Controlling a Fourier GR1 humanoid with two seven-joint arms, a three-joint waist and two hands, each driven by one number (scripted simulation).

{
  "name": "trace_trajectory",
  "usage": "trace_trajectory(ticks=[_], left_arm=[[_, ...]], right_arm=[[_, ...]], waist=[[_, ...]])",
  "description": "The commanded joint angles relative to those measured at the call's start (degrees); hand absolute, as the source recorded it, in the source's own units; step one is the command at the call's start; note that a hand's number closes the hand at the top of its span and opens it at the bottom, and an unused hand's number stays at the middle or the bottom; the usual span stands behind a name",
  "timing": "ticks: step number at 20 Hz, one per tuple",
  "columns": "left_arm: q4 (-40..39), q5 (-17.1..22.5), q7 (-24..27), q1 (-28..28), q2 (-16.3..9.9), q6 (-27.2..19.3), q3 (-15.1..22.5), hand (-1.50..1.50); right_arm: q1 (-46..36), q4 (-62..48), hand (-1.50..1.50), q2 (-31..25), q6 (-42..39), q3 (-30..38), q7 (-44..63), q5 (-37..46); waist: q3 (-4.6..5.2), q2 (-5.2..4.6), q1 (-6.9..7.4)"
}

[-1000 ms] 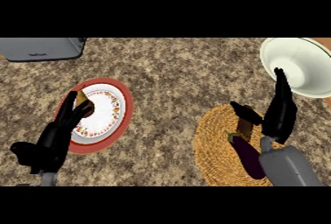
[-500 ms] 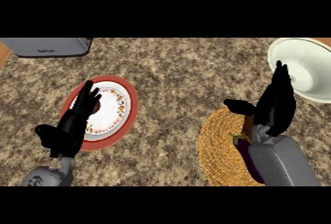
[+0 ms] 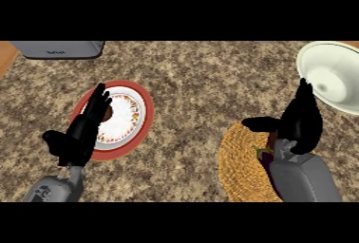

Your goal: Pick the sweet potato from the placemat and place it in the bowl

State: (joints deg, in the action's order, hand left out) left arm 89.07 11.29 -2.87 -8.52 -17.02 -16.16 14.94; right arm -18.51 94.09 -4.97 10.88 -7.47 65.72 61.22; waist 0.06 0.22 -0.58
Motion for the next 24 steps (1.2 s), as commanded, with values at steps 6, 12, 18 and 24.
trace_trajectory(ticks=[6,12,18,24], left_arm=[[1.1,-2.3,-2.0,0.3,2.1,1.5,-1.4,0.0],[-4.9,-4.9,2.0,-0.4,4.0,3.3,-2.3,0.0],[-1.8,-6.0,0.0,-0.2,5.4,3.5,-3.7,0.0],[-6.2,-6.3,1.5,-3.0,6.3,5.9,-5.8,0.0]], right_arm=[[5.8,6.7,-1.5,3.7,-5.2,1.0,4.2,1.1],[6.7,10.7,-1.5,4.9,-1.3,0.5,1.7,-1.1],[14.9,10.1,-1.5,5.0,6.0,-0.2,-5.6,-3.5],[10.5,5.6,-1.5,5.0,8.8,-0.2,-2.8,-5.9]], waist=[[-0.05,-0.13,0.5],[-0.05,-0.19,0.46],[-0.07,-0.18,0.51],[-0.06,-0.25,0.53]])
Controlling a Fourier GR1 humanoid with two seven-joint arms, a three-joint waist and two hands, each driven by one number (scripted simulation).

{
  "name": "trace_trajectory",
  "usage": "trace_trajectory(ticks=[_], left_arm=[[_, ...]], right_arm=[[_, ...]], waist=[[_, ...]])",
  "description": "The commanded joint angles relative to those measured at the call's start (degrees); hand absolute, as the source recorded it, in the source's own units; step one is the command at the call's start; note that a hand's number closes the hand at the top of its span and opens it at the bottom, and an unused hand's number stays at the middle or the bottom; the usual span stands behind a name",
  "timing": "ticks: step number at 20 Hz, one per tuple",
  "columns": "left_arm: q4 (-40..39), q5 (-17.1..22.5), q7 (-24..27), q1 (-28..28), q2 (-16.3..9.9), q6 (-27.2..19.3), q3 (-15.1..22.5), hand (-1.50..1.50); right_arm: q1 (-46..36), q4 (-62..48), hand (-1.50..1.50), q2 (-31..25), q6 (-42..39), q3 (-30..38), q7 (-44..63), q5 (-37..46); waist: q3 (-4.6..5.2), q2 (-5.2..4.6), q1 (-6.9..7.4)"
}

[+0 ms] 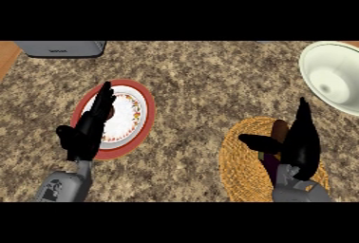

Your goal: Pick the sweet potato from the placemat and place it in the bowl

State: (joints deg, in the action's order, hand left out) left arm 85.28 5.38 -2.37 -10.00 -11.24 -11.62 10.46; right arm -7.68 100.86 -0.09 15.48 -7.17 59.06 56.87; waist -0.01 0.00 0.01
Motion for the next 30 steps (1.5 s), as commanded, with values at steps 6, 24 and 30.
trace_trajectory(ticks=[6,24,30], left_arm=[[-0.9,0.2,1.0,0.9,0.8,3.7,-2.6,0.0],[0.9,-4.4,3.3,5.3,4.5,4.8,-4.5,0.0],[3.6,-5.3,-1.6,3.1,5.1,4.0,-3.5,0.0]], right_arm=[[5.3,-4.0,-1.5,0.1,12.2,-3.4,-1.1,-2.7],[4.2,-15.4,-1.5,-0.1,8.0,4.8,-6.2,-3.3],[-0.1,-22.3,1.5,-2.8,1.2,1.8,-9.7,-3.4]], waist=[[0.01,0.0,-0.05],[0.01,0.01,0.0],[0.01,-0.01,0.3]])
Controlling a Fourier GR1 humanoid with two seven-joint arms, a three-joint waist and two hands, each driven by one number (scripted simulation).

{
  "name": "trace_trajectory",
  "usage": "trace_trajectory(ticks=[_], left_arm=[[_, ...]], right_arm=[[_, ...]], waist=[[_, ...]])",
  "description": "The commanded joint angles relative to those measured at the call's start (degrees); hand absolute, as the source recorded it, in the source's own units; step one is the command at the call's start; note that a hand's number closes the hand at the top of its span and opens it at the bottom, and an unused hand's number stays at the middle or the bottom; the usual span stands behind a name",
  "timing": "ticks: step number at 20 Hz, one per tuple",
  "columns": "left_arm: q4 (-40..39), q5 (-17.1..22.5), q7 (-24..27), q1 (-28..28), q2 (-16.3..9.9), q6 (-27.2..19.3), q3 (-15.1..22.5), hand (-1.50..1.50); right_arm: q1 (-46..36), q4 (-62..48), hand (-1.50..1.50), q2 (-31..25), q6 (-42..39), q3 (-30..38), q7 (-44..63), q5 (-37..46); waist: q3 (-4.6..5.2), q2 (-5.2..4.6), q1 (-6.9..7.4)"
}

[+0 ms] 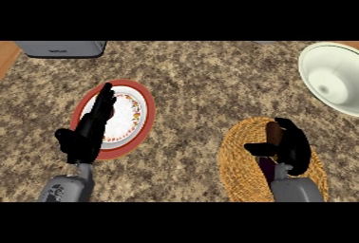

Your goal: Pick the sweet potato from the placemat and place it in the bowl

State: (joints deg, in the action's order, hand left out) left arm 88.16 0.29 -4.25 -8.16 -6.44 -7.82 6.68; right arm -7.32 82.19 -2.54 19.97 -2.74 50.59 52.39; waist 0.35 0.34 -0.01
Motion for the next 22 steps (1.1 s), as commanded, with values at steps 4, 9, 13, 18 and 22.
trace_trajectory(ticks=[4,9,13,18,22], left_arm=[[2.2,-0.3,-2.7,-1.1,0.8,0.5,0.3,0.0],[-0.1,-3.0,0.0,0.1,2.5,-0.9,0.9,0.0],[0.8,0.1,-0.9,0.4,0.0,1.8,-1.4,0.0],[0.2,0.1,-0.8,0.3,0.2,2.3,-0.7,0.0],[-0.3,0.8,-1.0,1.2,0.1,2.2,-1.5,0.0]], right_arm=[[-1.2,-6.4,1.5,-1.1,-3.6,-2.5,-5.4,-0.4],[-1.2,-5.4,1.5,2.4,1.3,-3.0,-5.7,0.4],[1.1,3.0,1.5,-2.9,-12.2,-8.9,-23.9,-13.5],[0.7,9.1,1.5,-3.9,-25.1,-19.5,-39.6,-21.6],[2.2,17.8,1.5,-7.9,-33.3,-20.7,-52.2,-31.1]], waist=[[-0.36,-0.36,0.25],[-0.35,-0.36,0.07],[-0.57,-0.02,0.28],[-1.18,0.92,2.32],[-0.99,1.25,-0.48]])
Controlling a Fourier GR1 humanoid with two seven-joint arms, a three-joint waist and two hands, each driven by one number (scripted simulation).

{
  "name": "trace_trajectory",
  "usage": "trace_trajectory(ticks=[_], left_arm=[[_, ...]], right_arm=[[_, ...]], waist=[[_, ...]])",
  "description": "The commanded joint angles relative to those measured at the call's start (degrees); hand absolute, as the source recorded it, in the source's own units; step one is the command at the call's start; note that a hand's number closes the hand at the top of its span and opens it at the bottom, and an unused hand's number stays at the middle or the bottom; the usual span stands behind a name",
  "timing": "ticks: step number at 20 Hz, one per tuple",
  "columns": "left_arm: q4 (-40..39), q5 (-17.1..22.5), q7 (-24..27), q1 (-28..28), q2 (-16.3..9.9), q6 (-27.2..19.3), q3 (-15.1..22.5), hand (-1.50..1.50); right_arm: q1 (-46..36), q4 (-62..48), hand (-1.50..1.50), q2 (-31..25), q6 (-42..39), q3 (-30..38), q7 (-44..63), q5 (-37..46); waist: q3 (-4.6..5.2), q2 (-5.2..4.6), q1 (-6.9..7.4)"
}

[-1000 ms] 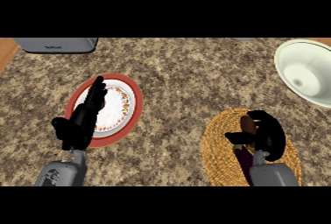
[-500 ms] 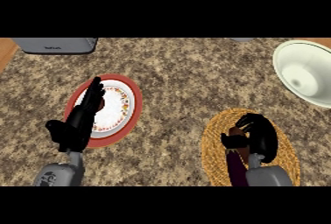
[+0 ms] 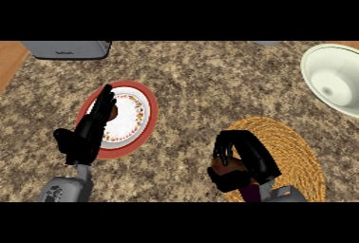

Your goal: Pick the sweet potato from the placemat and place it in the bowl

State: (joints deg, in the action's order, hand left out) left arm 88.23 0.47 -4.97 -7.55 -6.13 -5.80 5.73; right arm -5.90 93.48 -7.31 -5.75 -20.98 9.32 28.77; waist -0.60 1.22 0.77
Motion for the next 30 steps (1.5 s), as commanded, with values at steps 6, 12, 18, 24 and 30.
trace_trajectory(ticks=[6,12,18,24,30], left_arm=[[-0.2,-0.3,1.1,1.6,-0.9,-2.0,-2.7,0.0],[0.3,-0.7,0.1,0.8,0.1,-3.2,-2.5,0.0],[-0.2,-0.6,2.0,1.4,0.0,-0.9,-1.2,0.0],[0.2,-1.5,-0.2,-1.7,0.1,-0.4,-1.1,0.0],[0.9,-1.8,-0.3,-1.0,0.9,0.6,0.5,0.0]], right_arm=[[3.9,20.0,1.5,-16.7,-17.9,7.9,-26.9,-20.3],[7.2,20.6,1.5,-32.2,-29.2,31.0,-36.6,-36.1],[5.0,6.3,1.5,-44.6,-39.1,50.2,-37.7,-51.4],[0.3,-3.0,1.5,-50.9,-42.4,52.9,-31.4,-54.9],[-11.7,-9.0,1.5,-50.3,-32.6,44.5,-30.5,-40.9]], waist=[[0.19,0.26,-5.55],[0.39,-0.52,-6.22],[0.63,-1.15,-1.82],[0.6,-1.28,-0.61],[0.58,-1.62,0.98]])
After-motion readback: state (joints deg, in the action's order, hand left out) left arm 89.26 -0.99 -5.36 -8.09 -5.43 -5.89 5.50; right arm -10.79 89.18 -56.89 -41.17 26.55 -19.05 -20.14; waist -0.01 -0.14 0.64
